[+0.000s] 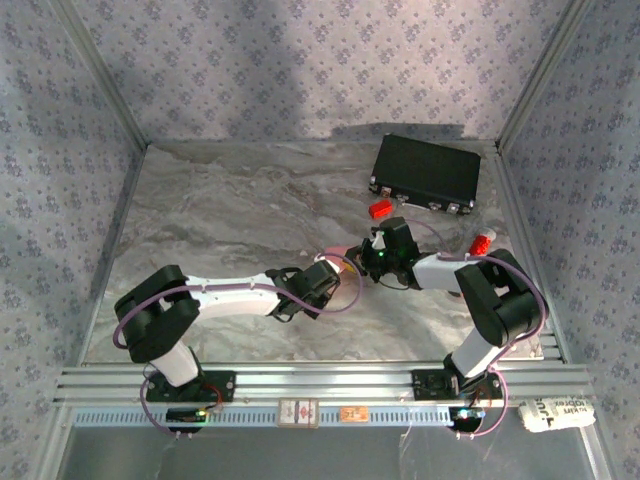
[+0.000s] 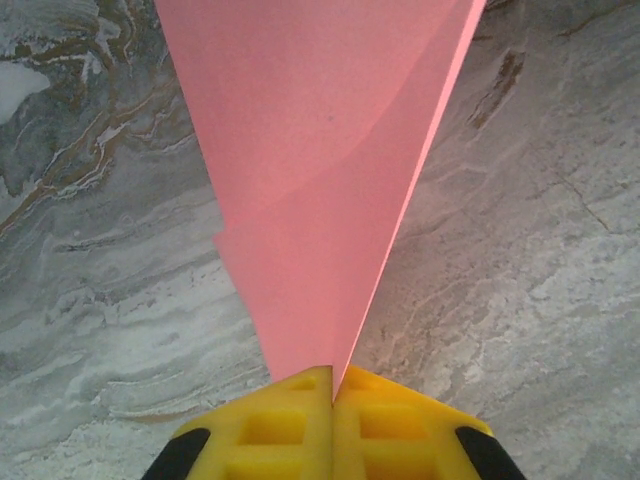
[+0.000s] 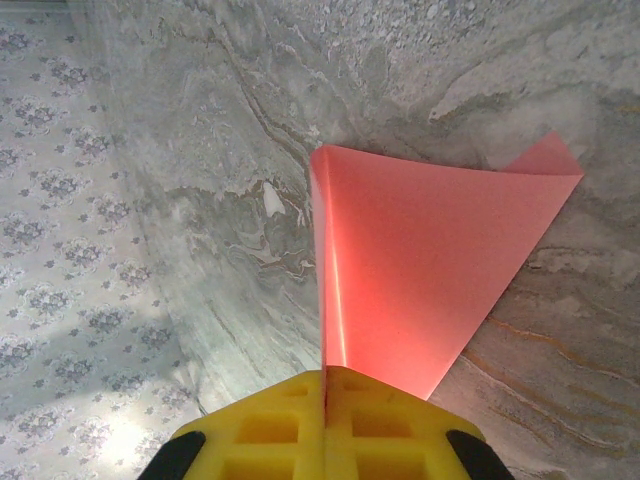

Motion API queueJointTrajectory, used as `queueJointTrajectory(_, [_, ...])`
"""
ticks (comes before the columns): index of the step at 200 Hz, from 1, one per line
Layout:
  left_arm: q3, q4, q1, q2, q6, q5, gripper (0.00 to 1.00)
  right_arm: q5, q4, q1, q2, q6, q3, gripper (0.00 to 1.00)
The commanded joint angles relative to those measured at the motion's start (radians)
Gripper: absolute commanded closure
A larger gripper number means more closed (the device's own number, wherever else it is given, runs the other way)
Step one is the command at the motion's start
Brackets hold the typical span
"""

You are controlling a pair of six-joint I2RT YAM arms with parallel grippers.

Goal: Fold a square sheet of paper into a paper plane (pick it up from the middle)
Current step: Fold the wing for the fifth time at the center of the table.

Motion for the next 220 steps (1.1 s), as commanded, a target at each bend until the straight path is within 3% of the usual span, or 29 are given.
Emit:
queueJointTrajectory(1, [0.026, 0.001, 0.015, 0.015, 0.004, 0.034, 0.98, 0.01, -0.025, -0.001, -0.03, 0.001, -0.012, 0.96])
queueJointTrajectory(34, [0.005, 0.04, 0.053, 0.004, -0.009, 0.144, 1.0, 0.02, -0.066, -0.004, -0.047, -0.029, -0.007, 0.91])
queueJointTrajectory(82, [-0.053, 0.167, 0.141, -0.007, -0.046, 0.412, 1.0, 0.047, -0.183, -0.022, -0.111, -0.101, 0.006, 0.68])
queueJointTrajectory(98, [-0.065, 0.19, 0.164, -0.001, -0.057, 0.47, 1.0, 0.051, -0.208, -0.027, -0.132, -0.116, 0.006, 0.66])
queueJointTrajectory(220, [-0.082, 0.244, 0.232, 0.047, -0.097, 0.62, 1.0, 0.065, -0.267, -0.045, -0.209, -0.141, -0.02, 0.61])
